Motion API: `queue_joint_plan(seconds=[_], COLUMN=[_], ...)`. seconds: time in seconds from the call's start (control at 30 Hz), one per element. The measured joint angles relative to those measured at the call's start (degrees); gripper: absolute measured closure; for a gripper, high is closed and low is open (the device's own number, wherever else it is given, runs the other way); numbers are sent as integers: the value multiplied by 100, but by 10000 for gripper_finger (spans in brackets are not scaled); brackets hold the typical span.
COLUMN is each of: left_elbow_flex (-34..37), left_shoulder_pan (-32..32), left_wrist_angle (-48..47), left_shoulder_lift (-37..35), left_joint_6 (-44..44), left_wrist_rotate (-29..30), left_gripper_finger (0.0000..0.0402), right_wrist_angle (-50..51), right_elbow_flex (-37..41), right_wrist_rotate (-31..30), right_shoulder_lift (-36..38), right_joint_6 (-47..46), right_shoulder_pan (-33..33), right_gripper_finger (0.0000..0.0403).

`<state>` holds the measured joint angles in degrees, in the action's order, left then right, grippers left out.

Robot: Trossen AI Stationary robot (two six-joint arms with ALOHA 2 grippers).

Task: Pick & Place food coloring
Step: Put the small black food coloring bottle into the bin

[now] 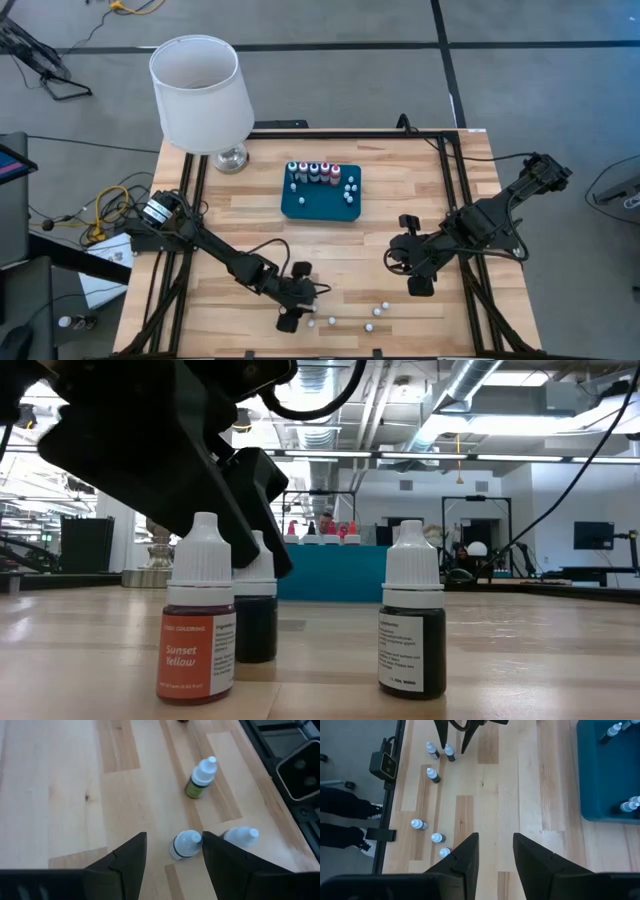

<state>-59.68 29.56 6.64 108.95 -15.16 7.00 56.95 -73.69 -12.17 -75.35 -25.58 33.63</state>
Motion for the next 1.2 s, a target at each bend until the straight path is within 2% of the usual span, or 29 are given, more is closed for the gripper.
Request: queue_joint_plan(seconds=[0.2,0.47,1.2], left_elbow_flex=[0,0,0], left_shoulder_pan=[-7,-4,-169], left_wrist_angle=[-58,40,342], left_shoulder_lift=[0,-2,328], left_joint_6=[-182,169,48], left_wrist_rotate=[185,-23,-196], left_gripper_finger=[219,219,220], right_wrist_angle=[-2,-2,72], right_elbow_flex=[0,0,-2], right_wrist_rotate=[-17,-19,-137], right_shoulder_lift=[0,2,-1], right_joint_6=[-101,-99,-98], right_shoulder_pan=[0,0,2], right_gripper_finger=[292,292,292])
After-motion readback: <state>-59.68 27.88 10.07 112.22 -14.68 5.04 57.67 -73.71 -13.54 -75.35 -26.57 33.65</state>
